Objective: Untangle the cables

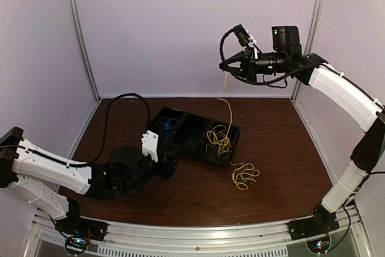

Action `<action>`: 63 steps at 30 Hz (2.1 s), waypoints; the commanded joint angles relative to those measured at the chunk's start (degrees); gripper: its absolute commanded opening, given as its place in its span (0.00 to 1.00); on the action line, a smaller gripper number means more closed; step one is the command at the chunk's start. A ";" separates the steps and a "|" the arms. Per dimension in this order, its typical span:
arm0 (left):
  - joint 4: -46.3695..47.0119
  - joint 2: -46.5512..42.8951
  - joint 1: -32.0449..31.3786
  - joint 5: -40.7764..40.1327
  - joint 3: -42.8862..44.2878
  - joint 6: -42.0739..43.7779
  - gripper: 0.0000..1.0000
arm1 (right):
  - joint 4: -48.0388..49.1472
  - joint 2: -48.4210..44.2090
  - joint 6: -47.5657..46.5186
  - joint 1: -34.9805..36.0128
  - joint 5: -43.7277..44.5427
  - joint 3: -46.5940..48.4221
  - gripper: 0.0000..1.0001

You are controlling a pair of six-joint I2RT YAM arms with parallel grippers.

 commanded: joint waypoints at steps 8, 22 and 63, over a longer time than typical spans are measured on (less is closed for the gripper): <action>1.26 -0.57 0.01 -1.38 -0.34 -0.73 0.56 | -1.69 -1.19 -4.21 0.92 4.01 -4.51 0.00; 1.09 -0.94 0.01 -1.71 -1.33 -1.47 0.56 | -0.58 6.64 -5.95 0.92 4.62 -9.63 0.00; 0.39 1.12 -0.01 -1.59 0.02 -0.81 0.56 | -11.47 22.82 -16.79 6.24 31.82 -11.41 0.00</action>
